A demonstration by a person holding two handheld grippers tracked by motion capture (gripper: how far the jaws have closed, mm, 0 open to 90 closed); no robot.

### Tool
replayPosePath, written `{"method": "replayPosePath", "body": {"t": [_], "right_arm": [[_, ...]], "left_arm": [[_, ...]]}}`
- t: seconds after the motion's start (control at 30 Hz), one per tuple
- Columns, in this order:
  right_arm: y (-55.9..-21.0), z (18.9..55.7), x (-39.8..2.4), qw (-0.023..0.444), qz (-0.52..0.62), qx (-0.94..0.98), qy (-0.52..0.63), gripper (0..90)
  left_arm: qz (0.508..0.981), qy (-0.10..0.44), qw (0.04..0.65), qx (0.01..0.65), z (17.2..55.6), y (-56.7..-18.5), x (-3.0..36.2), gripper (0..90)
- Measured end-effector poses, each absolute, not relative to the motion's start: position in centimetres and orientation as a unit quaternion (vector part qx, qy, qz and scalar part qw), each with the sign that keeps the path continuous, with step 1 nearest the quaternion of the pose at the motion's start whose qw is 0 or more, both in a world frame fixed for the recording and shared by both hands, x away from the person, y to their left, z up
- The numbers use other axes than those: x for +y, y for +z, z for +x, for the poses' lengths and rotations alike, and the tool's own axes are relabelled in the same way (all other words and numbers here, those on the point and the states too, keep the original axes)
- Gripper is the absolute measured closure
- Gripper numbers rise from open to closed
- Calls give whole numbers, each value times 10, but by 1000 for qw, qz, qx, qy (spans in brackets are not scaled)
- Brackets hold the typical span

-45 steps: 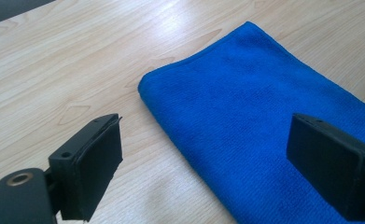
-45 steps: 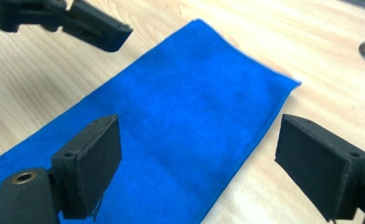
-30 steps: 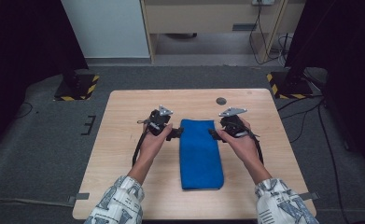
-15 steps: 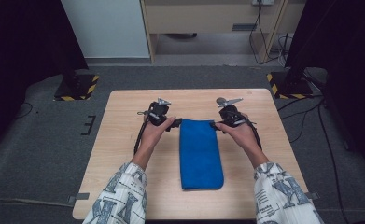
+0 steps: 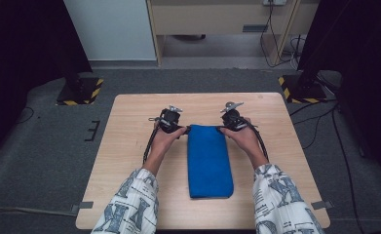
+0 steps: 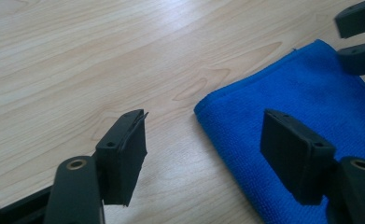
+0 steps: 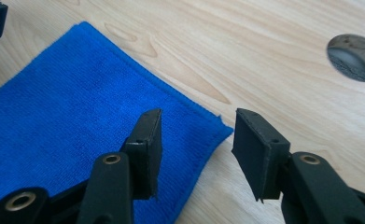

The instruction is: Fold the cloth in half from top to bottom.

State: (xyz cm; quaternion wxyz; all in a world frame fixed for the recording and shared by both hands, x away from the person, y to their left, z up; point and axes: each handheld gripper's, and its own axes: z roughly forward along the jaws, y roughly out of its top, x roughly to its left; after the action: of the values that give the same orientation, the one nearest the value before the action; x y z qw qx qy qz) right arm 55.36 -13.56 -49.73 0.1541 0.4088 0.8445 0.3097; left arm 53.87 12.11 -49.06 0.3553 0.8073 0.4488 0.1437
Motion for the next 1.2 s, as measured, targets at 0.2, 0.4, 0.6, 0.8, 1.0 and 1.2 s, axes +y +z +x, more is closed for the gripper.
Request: {"method": "replayPosePath", "body": {"t": [0.2,0.4,0.6,0.8,1.0,1.2], "right_arm": [[-508,560,-127,148,420,843,301,437],[-514,568,-121,145,429,844,288,413],[-520,570,-121,128,434,844,288,418],[-518,566,-121,110,410,854,299,682],[-518,562,-117,117,404,857,297,771],[-519,558,-115,128,404,855,299,795]], "left_arm": [[806,143,357,450,537,-492,119,309],[807,140,354,452,534,-496,122,310],[807,138,355,451,533,-498,124,325],[802,136,368,450,534,-499,123,338],[799,135,367,457,538,-503,129,368],[790,124,381,463,541,-509,125,374]]}}
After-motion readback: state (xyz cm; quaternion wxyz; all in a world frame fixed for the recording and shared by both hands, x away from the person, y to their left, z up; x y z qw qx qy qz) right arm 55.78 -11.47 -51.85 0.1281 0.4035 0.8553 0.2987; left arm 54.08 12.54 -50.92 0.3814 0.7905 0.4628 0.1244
